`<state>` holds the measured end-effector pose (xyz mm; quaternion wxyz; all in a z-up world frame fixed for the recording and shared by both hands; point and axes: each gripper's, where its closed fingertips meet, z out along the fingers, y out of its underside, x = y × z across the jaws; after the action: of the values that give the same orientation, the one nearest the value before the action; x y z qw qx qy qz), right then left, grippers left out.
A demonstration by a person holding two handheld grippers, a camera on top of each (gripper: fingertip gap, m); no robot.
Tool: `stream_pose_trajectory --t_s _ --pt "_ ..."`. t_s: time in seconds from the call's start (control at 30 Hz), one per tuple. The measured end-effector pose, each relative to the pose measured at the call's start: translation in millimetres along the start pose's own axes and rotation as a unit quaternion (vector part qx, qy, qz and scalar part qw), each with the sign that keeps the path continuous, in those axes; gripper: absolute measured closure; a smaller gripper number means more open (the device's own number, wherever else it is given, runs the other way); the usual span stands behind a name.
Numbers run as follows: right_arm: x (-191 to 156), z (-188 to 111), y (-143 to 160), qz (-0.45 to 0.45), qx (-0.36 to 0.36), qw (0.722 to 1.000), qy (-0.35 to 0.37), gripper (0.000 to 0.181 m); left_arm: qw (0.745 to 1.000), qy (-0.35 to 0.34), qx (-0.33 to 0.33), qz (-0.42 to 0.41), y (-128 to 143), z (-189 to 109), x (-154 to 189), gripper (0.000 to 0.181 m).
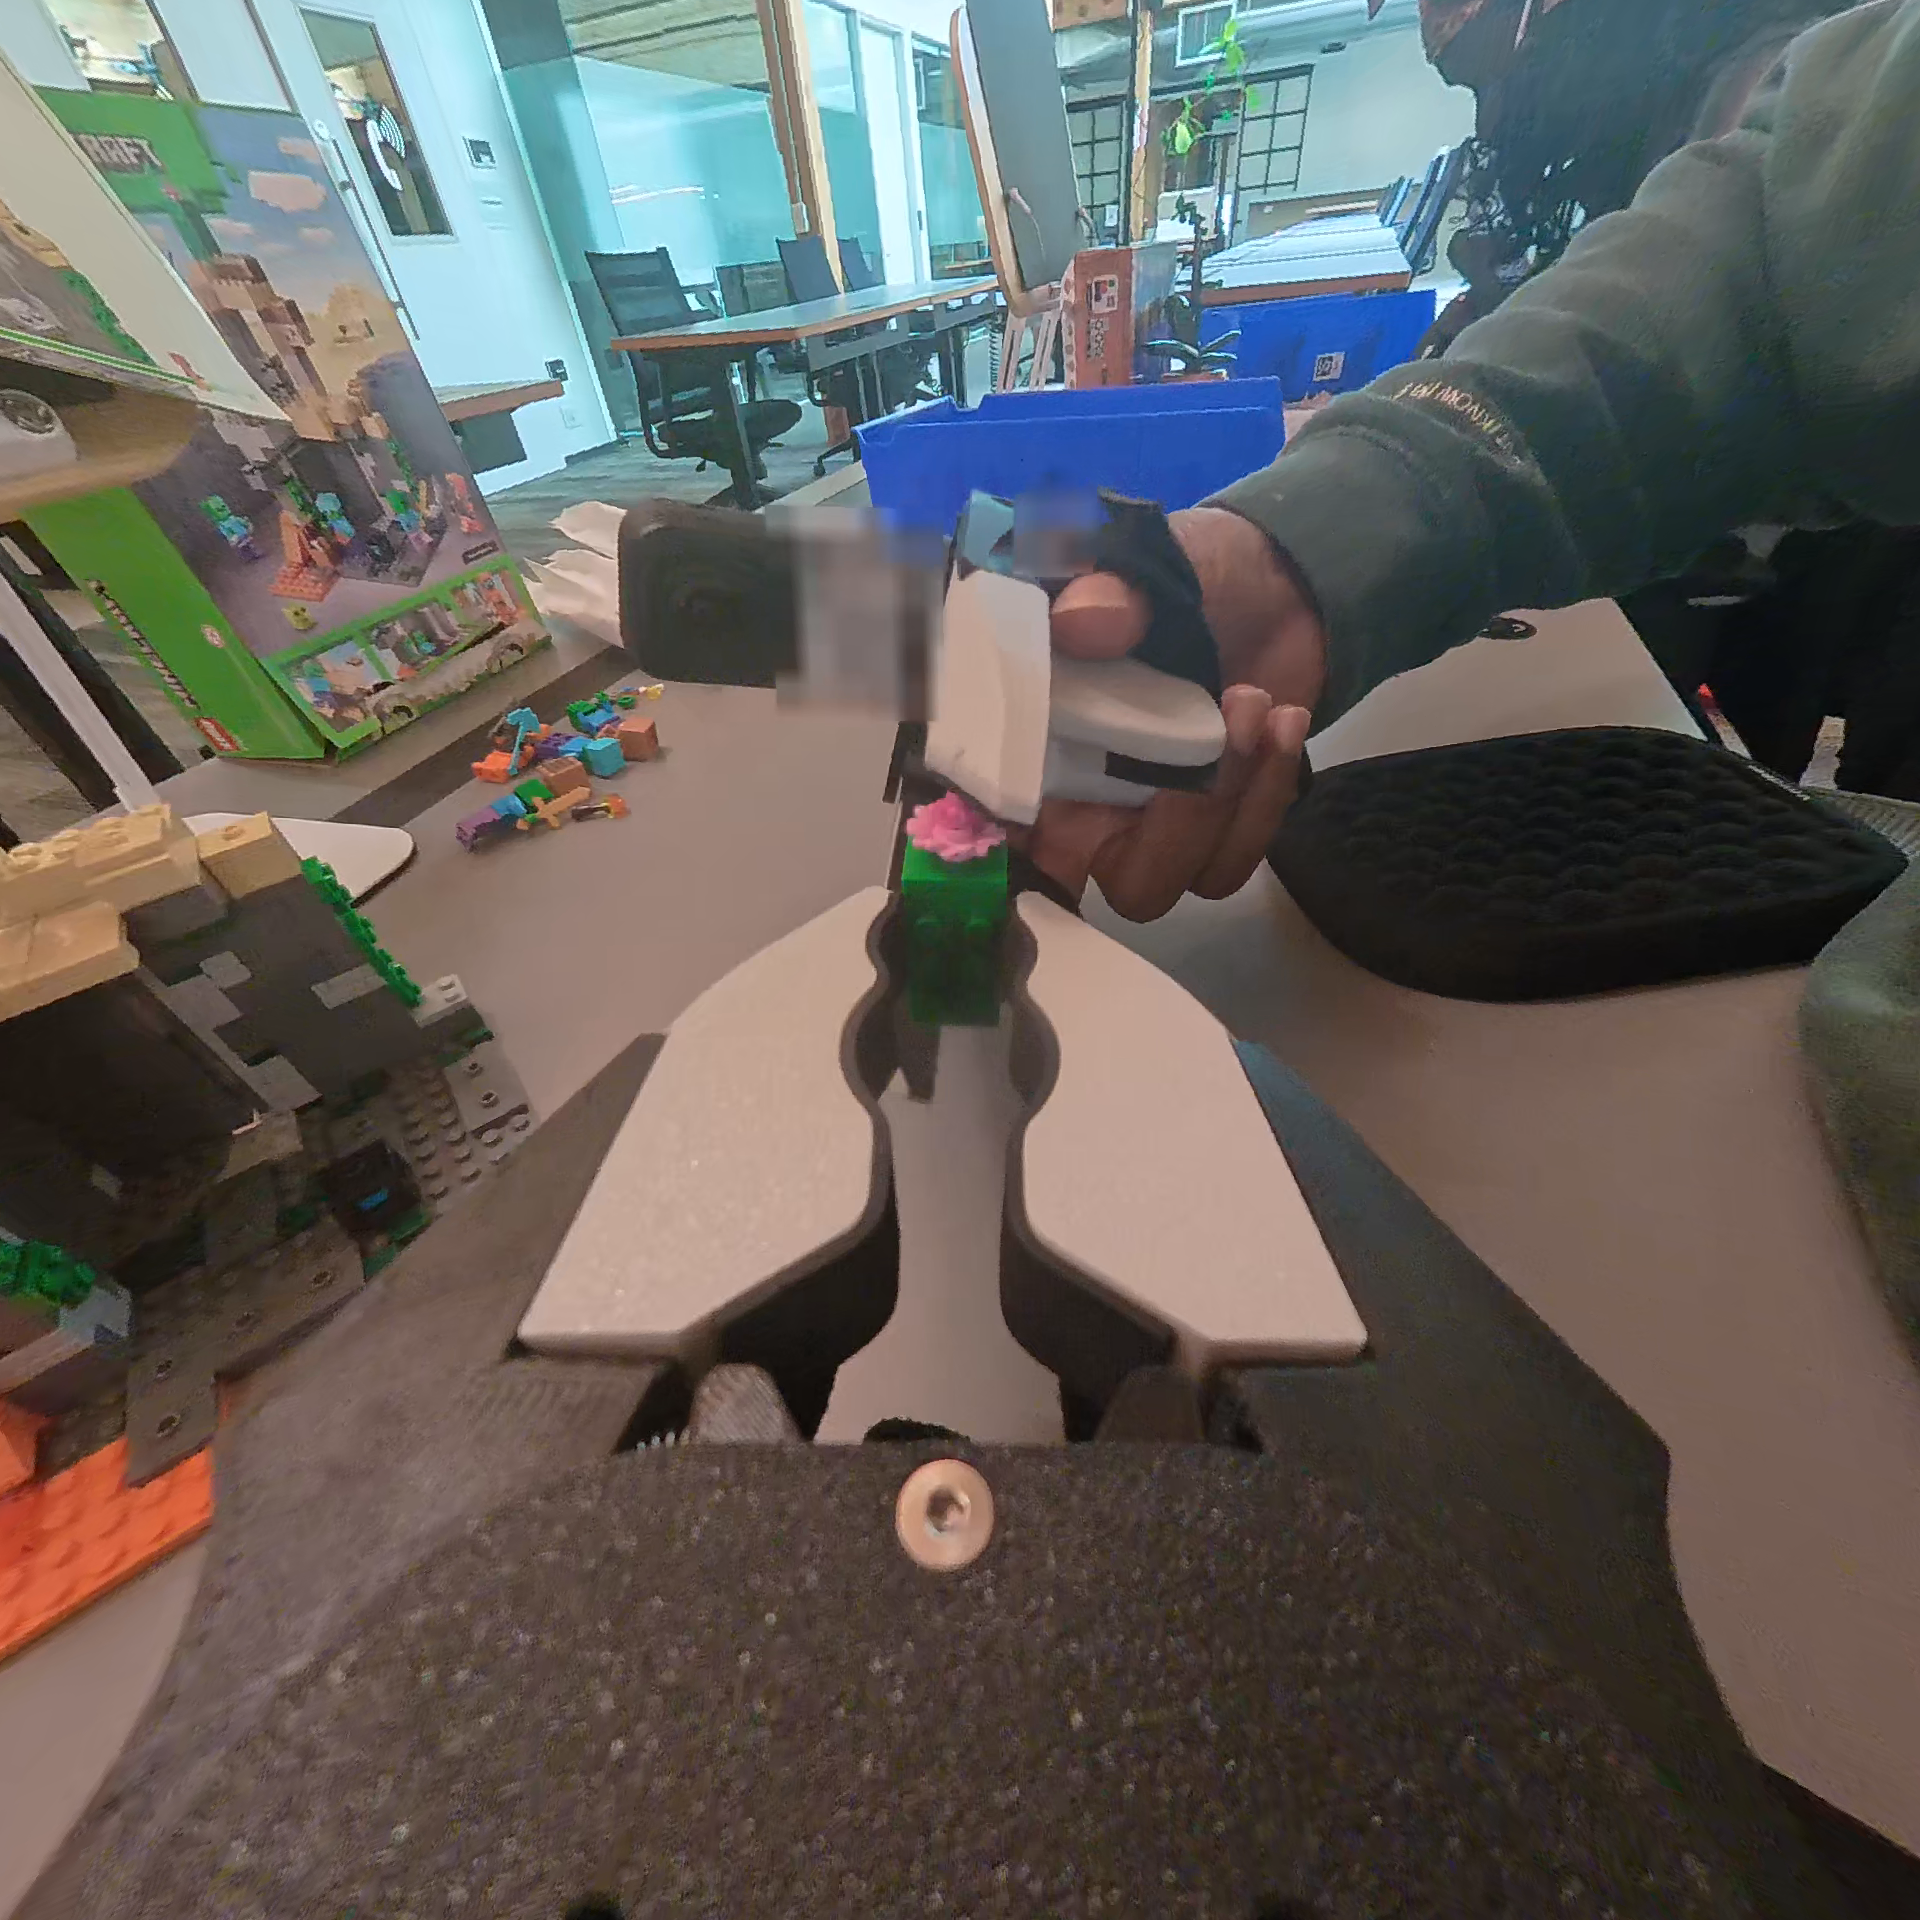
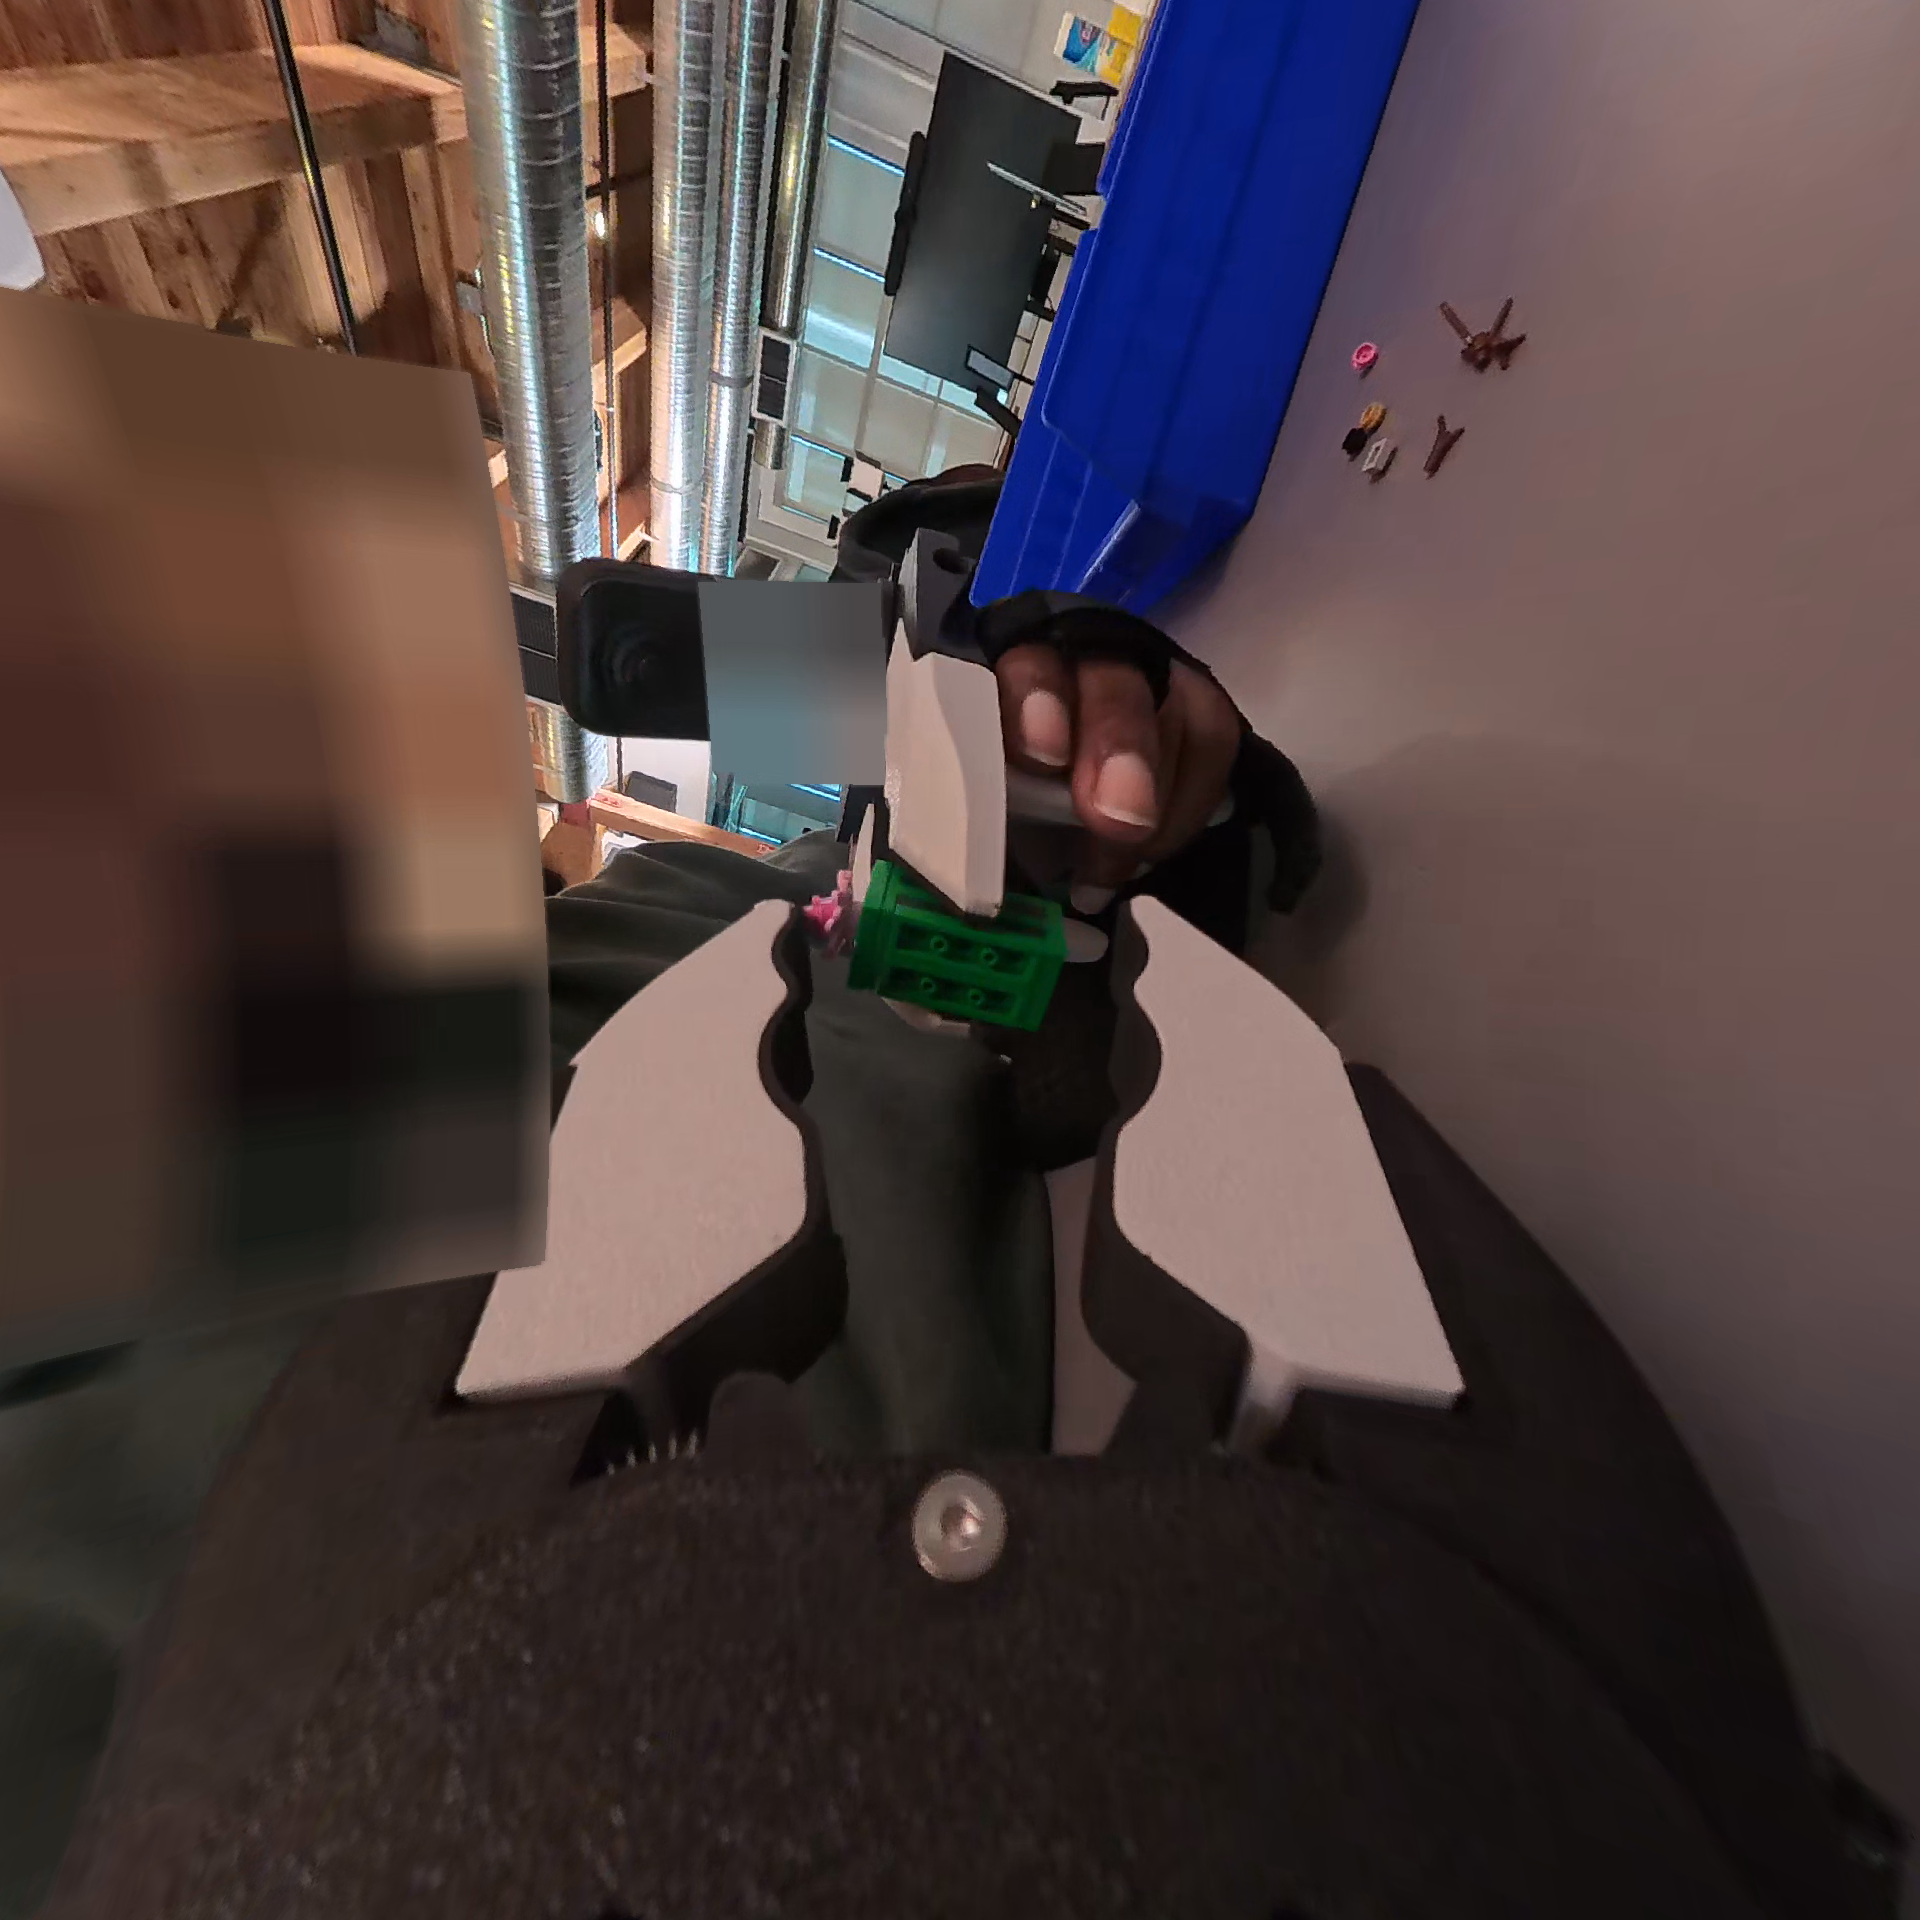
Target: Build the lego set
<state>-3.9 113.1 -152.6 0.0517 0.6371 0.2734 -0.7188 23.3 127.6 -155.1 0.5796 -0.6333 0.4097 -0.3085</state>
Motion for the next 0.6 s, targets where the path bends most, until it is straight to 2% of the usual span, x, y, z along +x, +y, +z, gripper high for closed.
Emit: stream_pose_trajectory --t_s 0.37,0.6 --pt "-6.3 0.3 3.4 -0.040 -0.011 0.999 -0.014 0.135 0.997 -0.027 -0.016 0.067 -0.4 -0.2 1.5 0.164" --pt "-12.8 2.4 9.0 -0.067 -0.004 0.997 -0.033 0.136 0.988 -0.042 -0.013 0.147 -5.7 -2.4 7.6 0.164"
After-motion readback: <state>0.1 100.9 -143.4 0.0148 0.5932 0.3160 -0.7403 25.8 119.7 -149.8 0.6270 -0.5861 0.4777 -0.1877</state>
